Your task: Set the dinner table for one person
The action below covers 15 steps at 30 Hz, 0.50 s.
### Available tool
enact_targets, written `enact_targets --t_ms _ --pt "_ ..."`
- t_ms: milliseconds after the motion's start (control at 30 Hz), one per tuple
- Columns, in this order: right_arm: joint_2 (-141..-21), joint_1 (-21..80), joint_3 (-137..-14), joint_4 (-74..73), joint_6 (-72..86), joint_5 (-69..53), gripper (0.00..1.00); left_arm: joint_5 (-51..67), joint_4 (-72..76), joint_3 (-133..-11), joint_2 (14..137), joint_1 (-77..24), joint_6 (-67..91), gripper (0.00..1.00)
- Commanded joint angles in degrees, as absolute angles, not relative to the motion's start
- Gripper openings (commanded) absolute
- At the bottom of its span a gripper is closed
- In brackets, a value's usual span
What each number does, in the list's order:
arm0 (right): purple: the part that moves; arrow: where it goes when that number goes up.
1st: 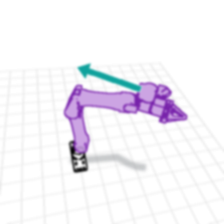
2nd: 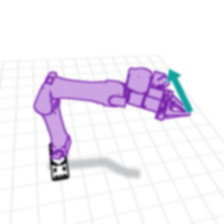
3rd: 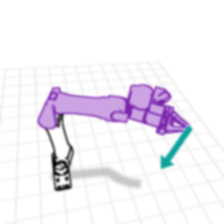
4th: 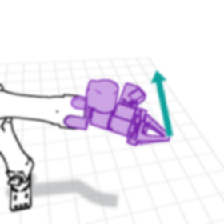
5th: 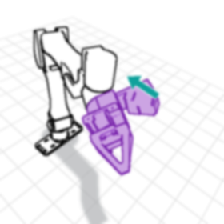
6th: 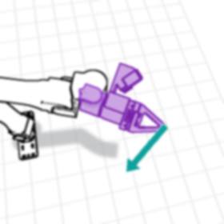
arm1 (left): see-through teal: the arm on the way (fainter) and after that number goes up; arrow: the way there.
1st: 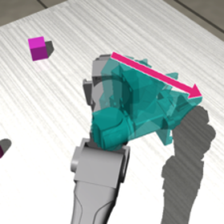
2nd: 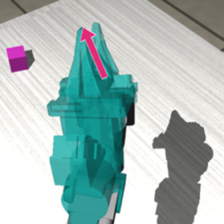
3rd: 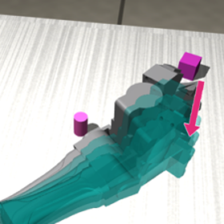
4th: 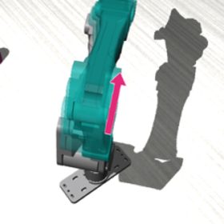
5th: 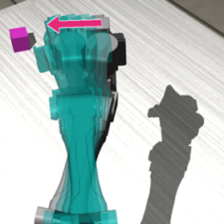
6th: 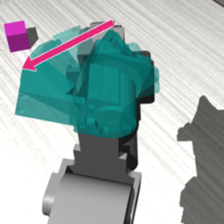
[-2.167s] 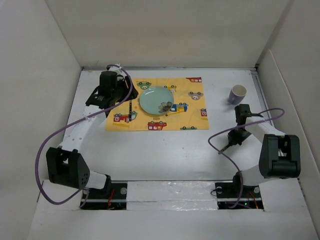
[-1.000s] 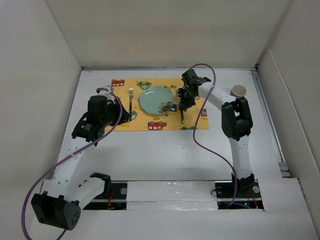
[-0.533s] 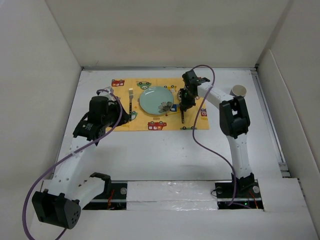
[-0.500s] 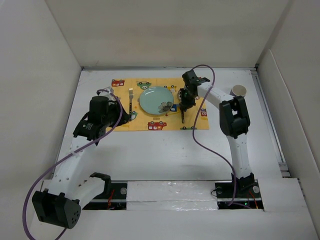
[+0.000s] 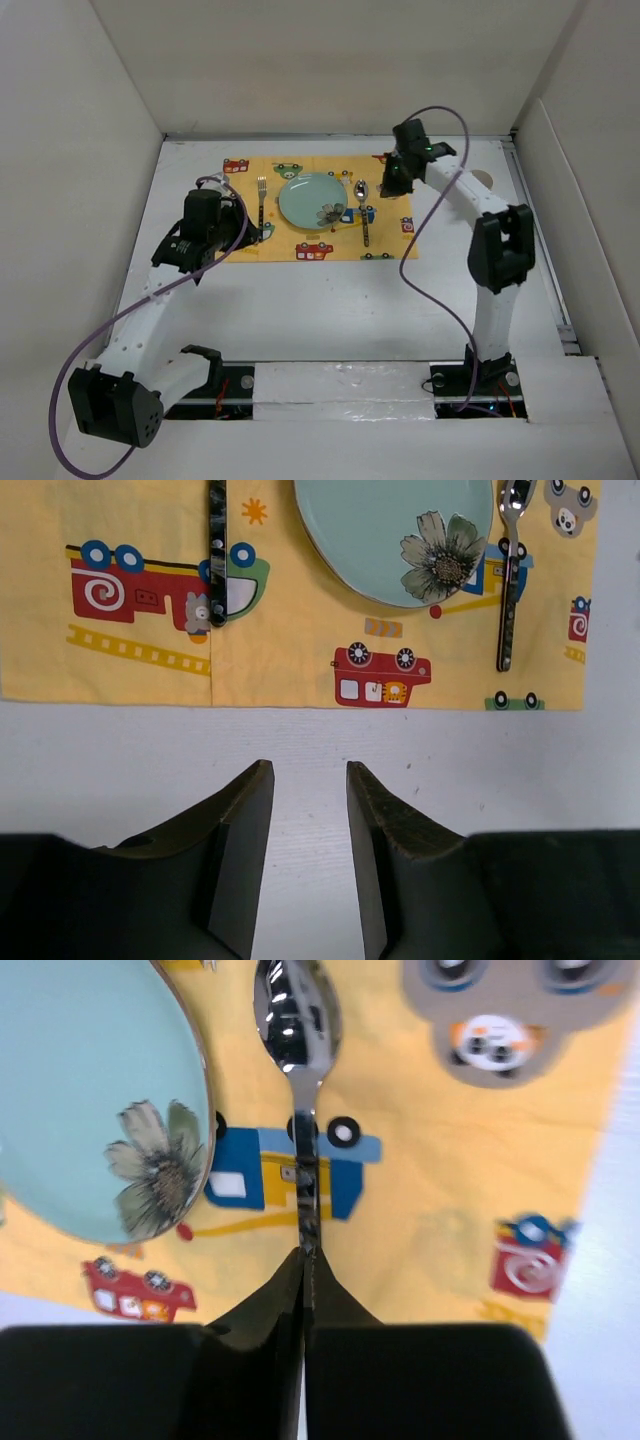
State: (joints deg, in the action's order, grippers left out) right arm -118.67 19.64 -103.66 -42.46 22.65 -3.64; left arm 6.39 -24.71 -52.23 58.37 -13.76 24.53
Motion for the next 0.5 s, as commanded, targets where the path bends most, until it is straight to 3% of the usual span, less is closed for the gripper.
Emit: enact_targets --t_ms 0,100,133,233,267,367,467 --pt "-105.6 12.3 -98.6 -38.6 23.7 3.1 0.00 8.3 -21.0 -53.8 58.9 -13.7 23.8 0.32" --pt "-98.3 4.4 -90.6 -35.9 26.3 10.3 0.00 9.7 -19.4 -53.4 59.7 -13.7 23.3 0.11" --pt "-97.0 2.1 -89.1 -35.7 27.9 11.4 0.00 10.4 -18.9 -53.4 60.5 -13.7 23.3 0.00" --pt "-93.5 -5.3 -85.0 -35.3 29.7 14.6 0.27 11.6 -17.8 -53.3 61.4 -13.7 22.8 0.00" --pt "-92.7 -6.8 -83.9 -35.0 29.8 15.2 0.49 11.7 -17.5 -53.2 61.6 -13.7 22.8 0.00" --pt "-93.4 -11.3 -83.8 -33.3 28.3 13.5 0.61 12.7 -16.4 -52.8 62.4 -13.7 22.4 0.00" --pt "-99.0 -13.4 -88.8 -36.2 27.9 8.2 0.61 13.6 -15.8 -52.6 63.2 -13.7 22.1 0.08"
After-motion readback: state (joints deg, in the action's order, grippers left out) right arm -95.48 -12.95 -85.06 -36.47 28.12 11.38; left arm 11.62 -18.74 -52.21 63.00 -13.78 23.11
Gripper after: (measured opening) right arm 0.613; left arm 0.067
